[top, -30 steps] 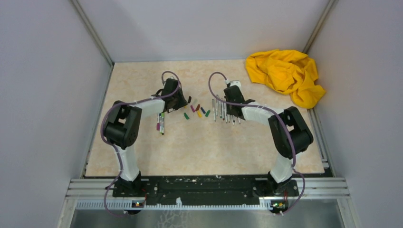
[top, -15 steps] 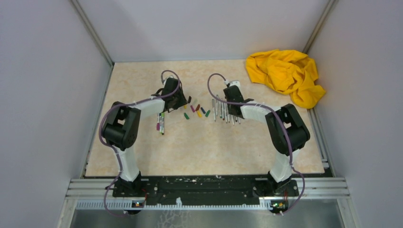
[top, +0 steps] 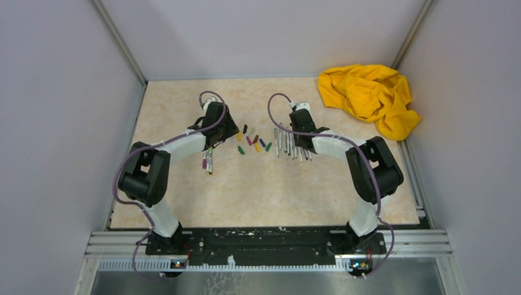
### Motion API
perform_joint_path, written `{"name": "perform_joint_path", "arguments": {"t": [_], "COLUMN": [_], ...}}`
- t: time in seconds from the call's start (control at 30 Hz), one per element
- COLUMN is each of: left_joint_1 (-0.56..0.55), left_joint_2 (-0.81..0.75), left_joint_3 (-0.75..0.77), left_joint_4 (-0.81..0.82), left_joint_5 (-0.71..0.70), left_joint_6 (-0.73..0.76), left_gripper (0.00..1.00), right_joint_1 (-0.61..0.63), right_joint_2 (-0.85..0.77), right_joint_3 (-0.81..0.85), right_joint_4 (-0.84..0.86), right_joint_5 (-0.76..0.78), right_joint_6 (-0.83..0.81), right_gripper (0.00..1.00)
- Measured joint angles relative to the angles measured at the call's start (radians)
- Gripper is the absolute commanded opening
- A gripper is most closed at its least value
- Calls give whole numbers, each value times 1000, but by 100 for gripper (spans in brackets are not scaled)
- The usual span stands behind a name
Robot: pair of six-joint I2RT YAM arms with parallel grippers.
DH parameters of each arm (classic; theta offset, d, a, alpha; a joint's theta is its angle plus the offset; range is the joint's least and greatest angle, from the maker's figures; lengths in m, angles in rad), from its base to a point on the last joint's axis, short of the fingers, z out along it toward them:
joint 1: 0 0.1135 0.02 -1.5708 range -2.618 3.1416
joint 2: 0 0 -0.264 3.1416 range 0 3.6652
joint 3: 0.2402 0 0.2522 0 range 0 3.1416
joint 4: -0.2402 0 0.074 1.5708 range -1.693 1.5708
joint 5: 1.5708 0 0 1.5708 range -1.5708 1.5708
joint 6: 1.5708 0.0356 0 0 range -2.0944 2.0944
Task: Open the pen caps
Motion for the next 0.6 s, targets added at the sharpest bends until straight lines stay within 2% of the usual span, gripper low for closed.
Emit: {"name": "perform_joint_path", "arguments": {"t": [0.13, 0.3, 0.6], "left_joint_1": [0, 0, -19], "left_joint_2": [-129, -273, -345], "left_joint_3": [-93, -122, -267], "left_joint_4": [6, -4, -122], "left_joint_5": [-65, -156, -249], "left_joint_6": [-23, -25, -22], "left_gripper": [61, 59, 57], "right_joint_1": [19, 58, 114], "right_joint_2": [-69, -120, -120], "right_joint_3": [-1, 19, 37], "right_joint_4": [3, -1, -3], "right_joint_5": [-11, -18, -33], "right_joint_6": [-10, -10, -6], "right_gripper": [26, 26, 26]}}
